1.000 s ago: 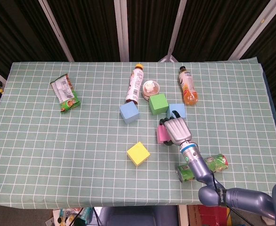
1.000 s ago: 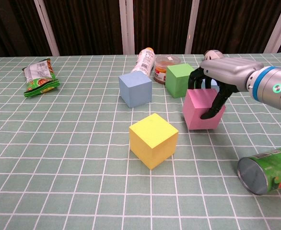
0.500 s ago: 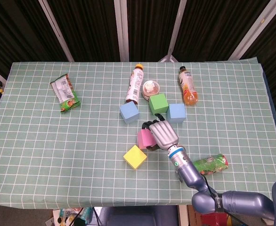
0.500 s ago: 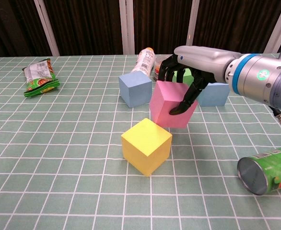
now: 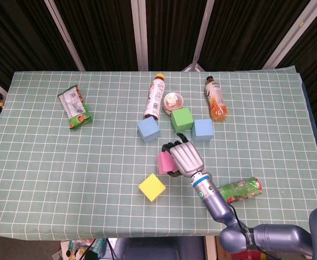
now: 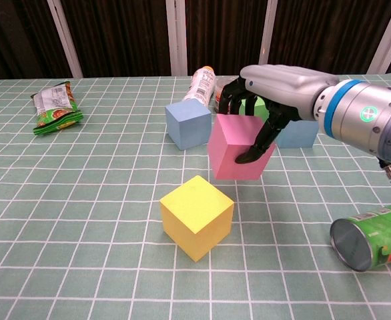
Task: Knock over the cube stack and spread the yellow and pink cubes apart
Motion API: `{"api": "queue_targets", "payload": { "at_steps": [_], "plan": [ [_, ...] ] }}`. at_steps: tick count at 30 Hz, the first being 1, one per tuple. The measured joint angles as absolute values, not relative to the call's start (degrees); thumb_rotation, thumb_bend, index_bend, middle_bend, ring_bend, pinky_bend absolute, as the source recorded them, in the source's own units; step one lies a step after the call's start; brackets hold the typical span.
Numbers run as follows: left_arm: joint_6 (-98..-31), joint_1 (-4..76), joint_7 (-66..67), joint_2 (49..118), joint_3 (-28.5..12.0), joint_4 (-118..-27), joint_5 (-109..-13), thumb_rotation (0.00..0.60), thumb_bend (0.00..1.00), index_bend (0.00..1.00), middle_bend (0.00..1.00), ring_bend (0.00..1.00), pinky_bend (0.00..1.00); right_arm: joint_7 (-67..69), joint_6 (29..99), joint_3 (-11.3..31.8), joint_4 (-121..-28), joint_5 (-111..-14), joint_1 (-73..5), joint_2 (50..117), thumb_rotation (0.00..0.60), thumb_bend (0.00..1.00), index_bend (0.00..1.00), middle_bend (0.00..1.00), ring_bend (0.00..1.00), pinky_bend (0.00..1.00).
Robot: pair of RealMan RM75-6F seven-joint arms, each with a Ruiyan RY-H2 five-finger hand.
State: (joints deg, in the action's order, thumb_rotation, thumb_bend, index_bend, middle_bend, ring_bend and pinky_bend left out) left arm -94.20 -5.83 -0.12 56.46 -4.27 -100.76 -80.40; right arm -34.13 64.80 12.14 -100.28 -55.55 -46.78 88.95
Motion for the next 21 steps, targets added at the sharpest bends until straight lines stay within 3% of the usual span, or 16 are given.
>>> {"api": "queue_targets", "payload": {
  "at_steps": [6,11,13,17,21],
  "plan": [
    [-94.0,-5.7,0.4,56.6,-4.3,-100.8,-80.3,0.600,0.15,0.18,0.03,0.00,0.00,-35.0,63.0,12.2,-94.5,-53.4,-47.5,89.5,0.600,0.26,0.49,0.40,0.44,0.08],
    [-94.0,-5.6,1.1,56.8,-4.3,-101.0,-80.2,0.600,0.15,0.18,0.03,0.00,0.00,-35.1,59.3,11.5,-94.1,-50.1,-47.7,87.7,0.600,0.26,0.43,0.37,0.40,0.06],
    [-94.1,-5.7,1.3,56.8,-4.3,-101.0,-80.3,0.600,0.15,0.18,0.03,0.00,0.00,-34.6,58.3,11.4,-95.1,-49.4,-47.7,86.3,0.600,0.26,0.37,0.33,0.36,0.03],
    [-94.3,-5.8,1.3,56.9,-4.3,-101.1,-80.3,0.600,0.15,0.18,0.03,0.00,0.00,-33.9,57.0,11.1,-97.4,-49.1,-47.7,84.4,0.600,0.26,0.13,0.13,0.19,0.00],
    [-94.3,-5.8,1.2,56.8,-4.3,-101.1,-80.3,0.600,0.15,0.18,0.03,0.00,0.00,-34.6,55.4,10.5,-100.5,-47.6,-48.1,81.4,0.600,0.23,0.04,0.05,0.11,0.00]
  ]
}}
